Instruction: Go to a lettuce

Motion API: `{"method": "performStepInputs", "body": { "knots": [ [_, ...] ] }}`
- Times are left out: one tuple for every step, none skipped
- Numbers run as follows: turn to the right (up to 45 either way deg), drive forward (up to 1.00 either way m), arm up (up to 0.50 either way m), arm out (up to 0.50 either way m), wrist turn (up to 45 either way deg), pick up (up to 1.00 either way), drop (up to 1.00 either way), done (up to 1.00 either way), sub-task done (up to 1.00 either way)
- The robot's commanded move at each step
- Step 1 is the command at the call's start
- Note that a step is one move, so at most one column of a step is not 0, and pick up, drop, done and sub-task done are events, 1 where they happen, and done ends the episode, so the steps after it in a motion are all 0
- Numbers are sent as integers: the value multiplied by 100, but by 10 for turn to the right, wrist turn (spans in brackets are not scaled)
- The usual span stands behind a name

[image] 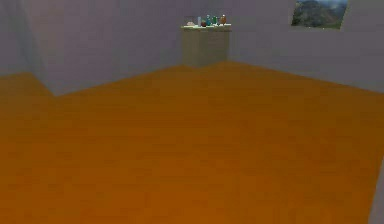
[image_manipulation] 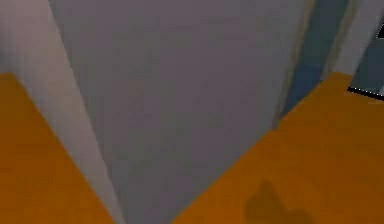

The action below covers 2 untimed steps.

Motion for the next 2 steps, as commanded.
{"method": "performStepInputs", "body": {
  "knots": [
    [0, 45, 0, 0, 0, 0, 0, 0, 0],
    [60, 0, 0, 0, 0, 0, 0, 0, 0]
  ]
}}
